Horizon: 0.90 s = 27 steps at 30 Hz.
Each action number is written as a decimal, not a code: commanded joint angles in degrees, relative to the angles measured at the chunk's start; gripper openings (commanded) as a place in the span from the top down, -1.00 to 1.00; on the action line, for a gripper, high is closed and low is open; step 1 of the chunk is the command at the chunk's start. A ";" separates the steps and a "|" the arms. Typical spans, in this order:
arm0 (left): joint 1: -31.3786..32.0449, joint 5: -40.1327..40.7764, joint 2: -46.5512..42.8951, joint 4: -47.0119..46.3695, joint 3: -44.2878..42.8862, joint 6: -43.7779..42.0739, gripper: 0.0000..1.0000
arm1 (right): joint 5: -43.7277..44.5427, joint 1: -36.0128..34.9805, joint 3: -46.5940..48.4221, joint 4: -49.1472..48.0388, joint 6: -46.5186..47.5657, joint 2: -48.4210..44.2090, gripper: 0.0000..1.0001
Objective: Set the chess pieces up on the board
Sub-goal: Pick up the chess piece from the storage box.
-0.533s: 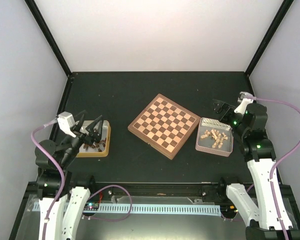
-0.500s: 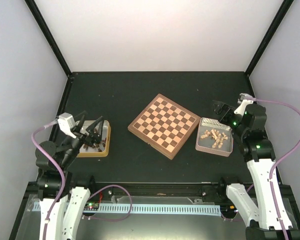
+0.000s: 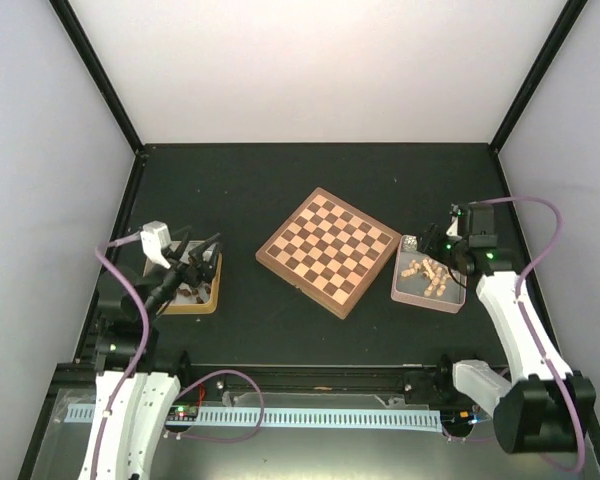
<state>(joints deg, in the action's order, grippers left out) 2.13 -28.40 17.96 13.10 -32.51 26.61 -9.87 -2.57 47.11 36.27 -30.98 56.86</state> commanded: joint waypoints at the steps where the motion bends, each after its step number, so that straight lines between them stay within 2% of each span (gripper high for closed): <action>1: -0.47 0.85 7.11 -3.34 0.00 -0.84 -0.98 | 4.66 -0.35 0.59 2.47 2.58 6.85 -0.10; 8: -0.37 -2.00 16.90 -4.95 -4.01 0.71 -0.98 | 12.11 -0.51 -0.76 3.38 3.52 13.60 0.26; 11: -0.40 -1.87 19.38 -4.85 -5.08 -0.35 -0.98 | 11.75 -0.86 -1.01 3.53 4.29 17.02 0.44; 16: -0.37 -1.95 21.75 -4.80 -5.15 -0.39 -0.98 | 10.61 -3.63 -0.50 2.86 5.28 21.37 0.44; 21: -0.42 -1.74 22.17 -4.84 -5.21 -0.46 -0.98 | 10.66 -4.54 0.59 2.07 5.54 24.96 0.64; 27: -0.37 -1.91 22.48 -5.02 -5.19 -0.41 -0.98 | 9.91 -4.78 1.67 1.20 6.25 27.51 0.59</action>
<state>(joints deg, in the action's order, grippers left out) 1.96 -28.99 40.23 9.56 -35.27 26.76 -0.10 -7.01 47.13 38.74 -25.67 83.57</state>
